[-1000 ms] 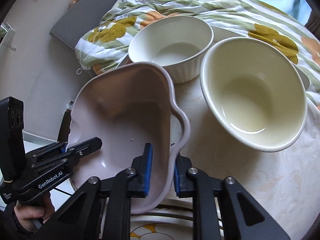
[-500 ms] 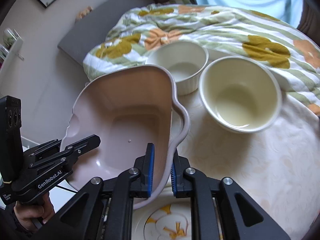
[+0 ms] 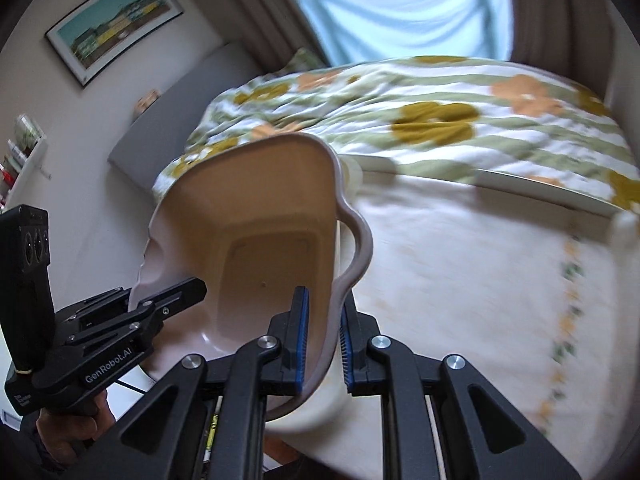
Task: Organize plates and bowls
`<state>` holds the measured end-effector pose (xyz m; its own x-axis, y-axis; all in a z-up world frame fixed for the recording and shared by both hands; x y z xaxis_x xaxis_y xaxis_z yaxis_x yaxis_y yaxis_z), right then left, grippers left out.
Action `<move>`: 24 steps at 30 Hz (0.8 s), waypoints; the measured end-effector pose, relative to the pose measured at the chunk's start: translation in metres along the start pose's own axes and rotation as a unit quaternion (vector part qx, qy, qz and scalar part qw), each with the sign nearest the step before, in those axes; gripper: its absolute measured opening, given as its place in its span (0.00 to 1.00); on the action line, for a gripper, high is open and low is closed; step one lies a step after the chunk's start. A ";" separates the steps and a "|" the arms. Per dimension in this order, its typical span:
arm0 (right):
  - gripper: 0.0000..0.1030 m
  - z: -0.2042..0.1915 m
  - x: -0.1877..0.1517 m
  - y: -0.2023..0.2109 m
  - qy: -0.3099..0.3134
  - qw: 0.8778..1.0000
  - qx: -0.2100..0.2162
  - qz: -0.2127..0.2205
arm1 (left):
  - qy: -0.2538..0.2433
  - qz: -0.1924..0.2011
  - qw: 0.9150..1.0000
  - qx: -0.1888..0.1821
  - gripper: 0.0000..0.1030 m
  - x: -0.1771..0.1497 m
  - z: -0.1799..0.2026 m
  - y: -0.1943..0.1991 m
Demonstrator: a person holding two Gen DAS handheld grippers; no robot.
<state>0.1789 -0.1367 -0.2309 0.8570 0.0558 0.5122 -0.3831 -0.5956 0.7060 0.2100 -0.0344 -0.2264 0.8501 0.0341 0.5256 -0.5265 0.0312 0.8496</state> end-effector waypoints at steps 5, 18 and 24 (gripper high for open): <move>0.13 0.056 -0.034 0.048 -0.039 0.998 -0.040 0.013 | -0.029 -0.018 0.998 -0.044 0.12 -0.023 0.078 -0.012; 0.13 0.175 -0.104 0.059 -0.126 0.987 -0.097 0.006 | -0.085 -0.076 0.990 -0.081 0.12 -0.079 0.180 -0.094; 0.13 0.193 -0.120 0.051 -0.127 0.988 -0.092 0.004 | -0.087 -0.091 0.989 -0.075 0.12 -0.095 0.182 -0.114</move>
Point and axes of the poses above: each gripper's, at about its wrist camera, not at the fingertips, and y roughly against the way its jaws point, z to its right, x to its top, the point moved 9 cm from there along -y, roughly the way its jaws point, and after that the axes turned 8 degrees about x, right-handed, at the moved point
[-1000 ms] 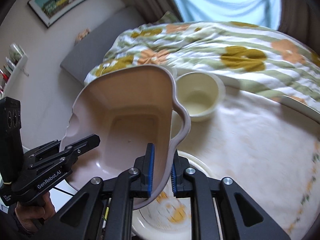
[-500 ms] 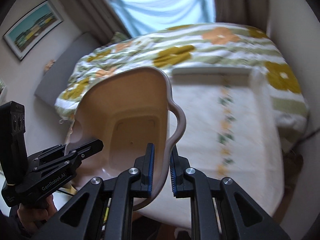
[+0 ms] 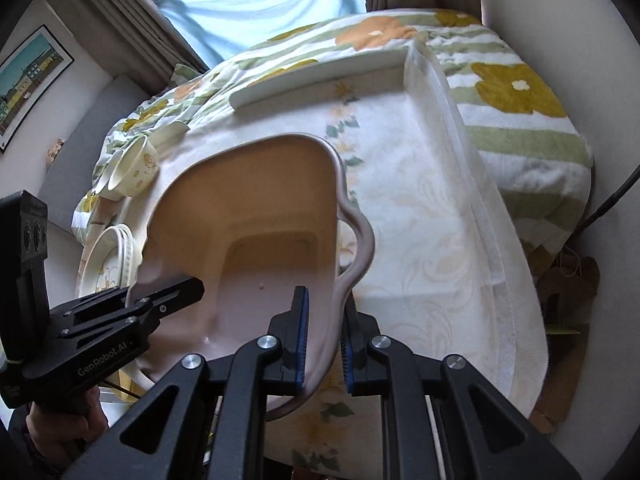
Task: Organize plates and bowls
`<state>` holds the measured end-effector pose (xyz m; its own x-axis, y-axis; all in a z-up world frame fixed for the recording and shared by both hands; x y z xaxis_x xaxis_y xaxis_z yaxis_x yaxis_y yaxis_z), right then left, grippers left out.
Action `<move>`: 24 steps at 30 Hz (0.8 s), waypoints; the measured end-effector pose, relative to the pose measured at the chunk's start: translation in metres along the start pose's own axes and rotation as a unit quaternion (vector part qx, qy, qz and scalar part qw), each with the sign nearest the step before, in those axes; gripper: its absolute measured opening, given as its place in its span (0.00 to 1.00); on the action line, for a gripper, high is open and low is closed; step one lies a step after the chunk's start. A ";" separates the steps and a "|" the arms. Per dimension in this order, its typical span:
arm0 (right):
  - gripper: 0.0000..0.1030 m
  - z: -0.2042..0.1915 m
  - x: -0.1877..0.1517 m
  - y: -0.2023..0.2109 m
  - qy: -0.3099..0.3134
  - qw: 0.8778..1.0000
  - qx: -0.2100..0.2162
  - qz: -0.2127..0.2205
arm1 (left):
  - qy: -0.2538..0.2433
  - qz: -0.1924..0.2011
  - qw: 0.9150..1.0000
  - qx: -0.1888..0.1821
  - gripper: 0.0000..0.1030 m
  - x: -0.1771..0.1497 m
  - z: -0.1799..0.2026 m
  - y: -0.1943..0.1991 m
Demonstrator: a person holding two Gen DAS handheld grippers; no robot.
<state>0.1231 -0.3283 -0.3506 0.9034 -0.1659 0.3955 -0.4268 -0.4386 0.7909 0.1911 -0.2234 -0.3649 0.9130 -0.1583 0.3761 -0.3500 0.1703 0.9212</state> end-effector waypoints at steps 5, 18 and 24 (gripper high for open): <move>0.13 0.007 -0.007 -0.007 -0.006 1.000 0.008 -0.011 | 0.004 -0.006 1.000 0.009 0.12 -0.001 0.001 -0.009; 0.41 0.016 -0.009 -0.008 -0.068 0.996 0.053 -0.008 | -0.026 0.008 0.999 0.040 0.85 -0.002 0.015 -0.009; 0.55 0.027 -0.009 0.004 -0.102 0.993 0.060 0.009 | -0.038 0.006 0.998 0.044 0.85 -0.003 0.016 0.000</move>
Point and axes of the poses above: each gripper's, at about its wrist camera, not at the fingertips, and y roughly against the way its jaws point, z to its right, x to its top, the point moved 9 cm from there along -y, roughly the way its jaws point, and after that the axes turned 8 degrees about x, right-handed, at the moved point
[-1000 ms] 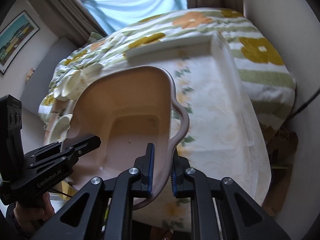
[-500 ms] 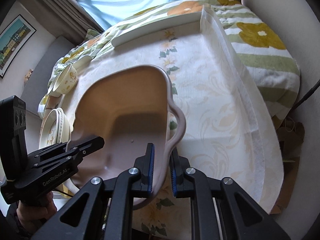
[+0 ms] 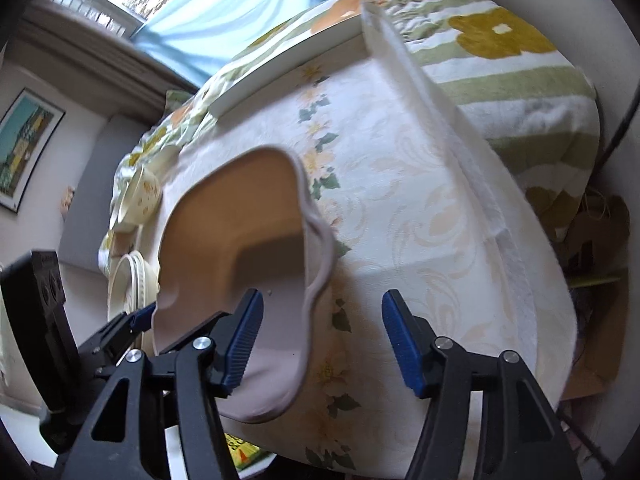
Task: Organize plates and bowls
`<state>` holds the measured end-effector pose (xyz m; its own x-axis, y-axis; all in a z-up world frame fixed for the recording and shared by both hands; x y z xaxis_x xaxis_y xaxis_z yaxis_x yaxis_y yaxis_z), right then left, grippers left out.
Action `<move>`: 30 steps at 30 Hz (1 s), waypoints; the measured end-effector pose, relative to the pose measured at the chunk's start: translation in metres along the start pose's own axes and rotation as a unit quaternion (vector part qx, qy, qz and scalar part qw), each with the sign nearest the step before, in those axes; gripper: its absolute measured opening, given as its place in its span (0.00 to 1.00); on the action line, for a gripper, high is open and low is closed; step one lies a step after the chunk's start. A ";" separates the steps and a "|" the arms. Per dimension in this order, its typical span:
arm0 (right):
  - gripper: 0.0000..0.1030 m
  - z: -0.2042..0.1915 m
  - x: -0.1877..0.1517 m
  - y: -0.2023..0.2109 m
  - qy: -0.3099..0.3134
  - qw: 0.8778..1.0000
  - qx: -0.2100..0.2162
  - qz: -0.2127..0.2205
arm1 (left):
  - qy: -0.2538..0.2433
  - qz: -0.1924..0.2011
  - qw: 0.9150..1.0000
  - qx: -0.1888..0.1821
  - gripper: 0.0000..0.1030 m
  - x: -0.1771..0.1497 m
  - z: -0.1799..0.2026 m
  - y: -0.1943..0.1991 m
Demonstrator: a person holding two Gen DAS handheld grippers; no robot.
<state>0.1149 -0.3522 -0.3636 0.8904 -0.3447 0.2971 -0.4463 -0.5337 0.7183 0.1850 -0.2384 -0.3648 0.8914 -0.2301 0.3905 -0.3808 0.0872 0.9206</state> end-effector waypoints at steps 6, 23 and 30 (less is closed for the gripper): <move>0.55 -0.026 0.004 0.030 0.030 0.999 -0.008 0.005 | 0.007 0.016 1.000 0.014 0.85 -0.002 -0.020 0.051; 0.99 -0.225 0.065 -0.003 0.225 0.974 0.034 0.000 | 0.176 0.091 0.977 0.078 1.00 0.050 -0.238 0.151; 0.99 -0.285 0.103 -0.070 0.224 0.974 0.035 -0.011 | 0.219 0.058 0.973 0.049 1.00 0.081 -0.325 0.112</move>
Point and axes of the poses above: each gripper's, at about its wrist camera, not at the fingertips, and y roughly against the way its jaws point, z to its right, x to its top, the point moved 9 cm from there along -y, roughly the way its jaws point, and after that the axes turned 8 degrees about x, right-handed, at the moved point
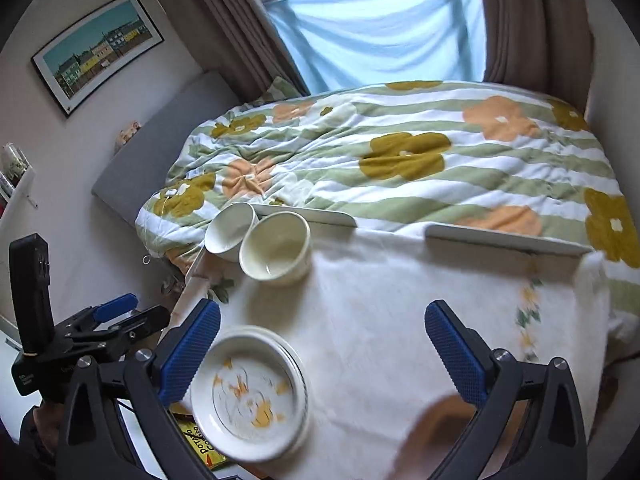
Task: Organize plates and bowls
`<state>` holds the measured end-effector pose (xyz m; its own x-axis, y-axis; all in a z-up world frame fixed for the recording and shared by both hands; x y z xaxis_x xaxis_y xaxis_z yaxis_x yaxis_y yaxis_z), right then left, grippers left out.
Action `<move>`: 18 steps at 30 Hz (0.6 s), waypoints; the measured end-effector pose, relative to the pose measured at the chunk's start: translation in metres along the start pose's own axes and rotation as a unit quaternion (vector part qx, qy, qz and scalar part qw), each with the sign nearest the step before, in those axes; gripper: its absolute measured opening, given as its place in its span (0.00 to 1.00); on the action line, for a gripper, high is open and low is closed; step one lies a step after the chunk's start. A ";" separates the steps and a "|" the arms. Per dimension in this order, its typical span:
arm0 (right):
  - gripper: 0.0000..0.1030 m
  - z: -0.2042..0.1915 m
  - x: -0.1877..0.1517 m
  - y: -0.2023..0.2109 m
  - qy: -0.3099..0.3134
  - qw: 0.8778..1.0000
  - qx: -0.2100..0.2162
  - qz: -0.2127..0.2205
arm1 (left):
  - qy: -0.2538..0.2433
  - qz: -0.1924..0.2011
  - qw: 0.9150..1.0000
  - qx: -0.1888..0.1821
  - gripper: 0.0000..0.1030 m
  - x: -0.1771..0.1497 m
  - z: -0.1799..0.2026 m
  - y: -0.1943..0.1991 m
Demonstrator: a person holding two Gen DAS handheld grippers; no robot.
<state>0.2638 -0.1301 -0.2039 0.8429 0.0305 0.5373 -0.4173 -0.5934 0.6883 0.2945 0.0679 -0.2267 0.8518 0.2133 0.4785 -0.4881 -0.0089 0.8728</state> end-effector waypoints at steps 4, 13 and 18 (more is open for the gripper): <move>0.99 -0.002 0.022 -0.057 -0.014 0.999 -0.004 -0.031 | 0.016 -0.050 0.998 -0.026 0.92 0.022 -0.022 -0.054; 0.61 0.015 0.013 -0.157 -0.082 0.990 -0.016 -0.112 | 0.001 -0.137 0.989 -0.059 0.52 0.031 -0.021 -0.150; 0.51 0.028 0.005 -0.181 -0.105 0.985 -0.026 -0.138 | -0.009 -0.160 0.985 -0.066 0.39 0.032 -0.015 -0.177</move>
<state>0.3530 -0.0451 -0.3396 0.9759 0.0142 0.2176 -0.1751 -0.5433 0.8210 0.4050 0.0911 -0.3676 0.9688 0.1664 0.1835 -0.2133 0.1840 0.9595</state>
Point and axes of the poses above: each gripper's, at about its wrist camera, not at the fingertips, and y roughly against the way its jaws point, z to its right, x to its top, the point moved 9 cm from there along -y, roughly the way its jaws point, and after that the axes turned 8 degrees about x, right-handed, at the moved point
